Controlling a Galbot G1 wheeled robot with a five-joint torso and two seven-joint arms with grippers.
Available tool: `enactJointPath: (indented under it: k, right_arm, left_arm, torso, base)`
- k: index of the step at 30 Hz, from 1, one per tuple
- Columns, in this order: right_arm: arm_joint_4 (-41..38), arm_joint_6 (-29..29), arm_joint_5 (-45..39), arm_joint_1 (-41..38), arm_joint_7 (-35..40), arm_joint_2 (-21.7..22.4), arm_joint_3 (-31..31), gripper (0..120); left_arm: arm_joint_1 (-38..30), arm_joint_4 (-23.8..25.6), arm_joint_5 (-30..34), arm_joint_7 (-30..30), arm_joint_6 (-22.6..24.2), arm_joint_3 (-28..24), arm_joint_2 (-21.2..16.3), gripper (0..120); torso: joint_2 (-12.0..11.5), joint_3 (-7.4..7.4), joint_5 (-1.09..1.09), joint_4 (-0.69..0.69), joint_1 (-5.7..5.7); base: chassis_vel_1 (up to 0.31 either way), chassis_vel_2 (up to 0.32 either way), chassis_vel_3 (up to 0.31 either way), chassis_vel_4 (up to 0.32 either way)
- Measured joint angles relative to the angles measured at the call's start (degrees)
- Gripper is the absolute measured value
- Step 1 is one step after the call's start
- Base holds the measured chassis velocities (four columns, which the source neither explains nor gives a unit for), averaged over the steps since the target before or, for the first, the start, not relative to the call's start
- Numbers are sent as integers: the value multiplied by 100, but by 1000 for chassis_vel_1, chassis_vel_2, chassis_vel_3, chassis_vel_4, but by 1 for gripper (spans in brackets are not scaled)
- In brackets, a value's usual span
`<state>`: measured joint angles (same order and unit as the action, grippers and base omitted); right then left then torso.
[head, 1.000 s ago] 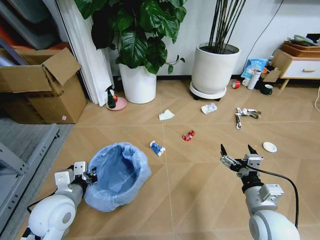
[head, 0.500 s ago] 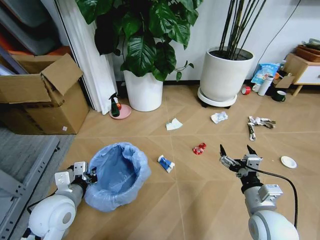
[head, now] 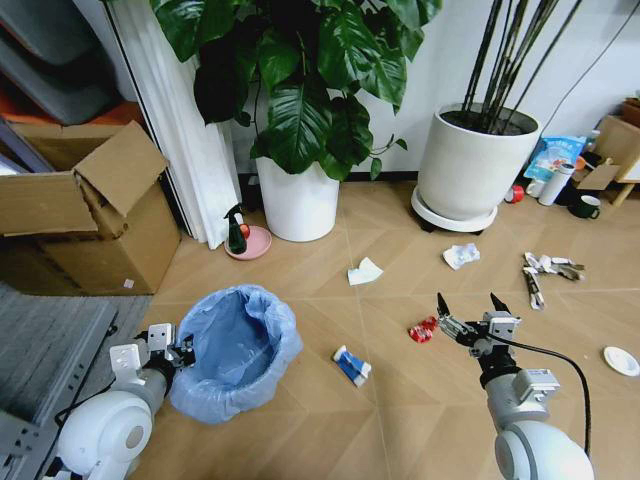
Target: Pick up the trash bin and place the garbage on the floor into it.
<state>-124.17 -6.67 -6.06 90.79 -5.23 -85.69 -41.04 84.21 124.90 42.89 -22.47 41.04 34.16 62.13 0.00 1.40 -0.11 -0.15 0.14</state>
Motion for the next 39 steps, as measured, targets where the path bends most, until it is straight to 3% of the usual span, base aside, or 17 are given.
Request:
enactJointPath:
  k: [10, 20, 23, 28, 32, 39]
  right_arm:
    - [883, 80, 20, -307, -216, 590, 236, 100]
    - [1765, 122, -431, -673, -920, 1898, 801, 100]
    - [2252, 89, -440, -949, -1026, 2390, 1323, 100]
    - [2865, 51, -434, -1320, -1135, 2738, 2006, 100]
    - [3405, -174, -583, -1886, -1249, 3025, 2923, 100]
    - [4197, -210, -641, -2787, -1428, 2983, 3963, 100]
  left_arm:
    - [42, 7, -62, 31, -21, 19, 36, 0]
    - [-69, -107, -45, 107, -24, -48, -4, 0]
    - [-72, -123, -33, 175, -47, -33, -23, 0]
    - [-80, -139, -34, 274, -114, -31, -75, 0]
    - [-62, -139, -32, 326, -176, 35, -90, 0]
    - [-61, -131, -49, 329, -195, 48, -87, 0]
  torso:
    - [0, 0, 2, -1, 0]
    - [0, -1, 0, -1, -1]
    - [0, 0, 1, -1, 0]
    - [0, 0, -1, -1, 0]
    - [0, 0, -1, 0, 0]
    - [0, 0, -1, 0, 0]
  base:
    - [-62, 80, 59, -60]
    - [16, -22, -18, 24]
    - [0, 0, 0, 0]
    - [0, 0, 0, 0]
    - [0, 0, 0, 0]
    - [0, 0, 0, 0]
